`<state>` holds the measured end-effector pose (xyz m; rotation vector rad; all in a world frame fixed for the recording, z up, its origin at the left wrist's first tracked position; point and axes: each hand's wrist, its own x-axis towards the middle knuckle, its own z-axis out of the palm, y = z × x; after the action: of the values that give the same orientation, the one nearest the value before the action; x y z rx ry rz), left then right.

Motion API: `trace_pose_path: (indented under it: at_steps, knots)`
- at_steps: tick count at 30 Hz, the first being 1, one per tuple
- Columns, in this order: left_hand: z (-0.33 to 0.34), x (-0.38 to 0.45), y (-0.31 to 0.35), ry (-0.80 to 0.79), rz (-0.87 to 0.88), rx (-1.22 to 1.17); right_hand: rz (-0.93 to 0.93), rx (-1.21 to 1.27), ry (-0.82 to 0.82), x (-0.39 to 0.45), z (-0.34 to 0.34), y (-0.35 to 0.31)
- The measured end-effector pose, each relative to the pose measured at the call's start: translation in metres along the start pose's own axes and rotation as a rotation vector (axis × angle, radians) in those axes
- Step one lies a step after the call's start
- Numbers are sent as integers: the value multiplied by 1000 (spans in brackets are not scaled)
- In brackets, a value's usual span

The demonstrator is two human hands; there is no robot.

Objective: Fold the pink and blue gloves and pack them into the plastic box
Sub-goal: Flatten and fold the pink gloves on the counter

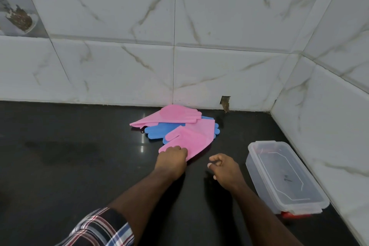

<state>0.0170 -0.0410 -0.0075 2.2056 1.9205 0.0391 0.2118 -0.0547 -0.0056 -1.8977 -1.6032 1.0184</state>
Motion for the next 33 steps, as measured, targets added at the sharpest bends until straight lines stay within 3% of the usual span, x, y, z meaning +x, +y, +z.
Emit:
trace_pose_path:
  at_steps: [8, 14, 20, 27, 33]
  knots:
    - [-32, -14, -37, 131, 70, 109, -53, -24, 36, 2, -2, -7]
    - [-27, -35, -83, 364, -62, 26, -72, -83, 16, 6, 17, -13]
    - [-3, -50, -59, -36, -1, 70, -105, -297, -37, 12, 23, -27]
    - [1, -52, -59, 73, 55, 97, -163, -518, -123, 30, 22, -31]
    - [-4, -59, -91, 106, 157, -83, -301, -784, -58, 30, 24, -26]
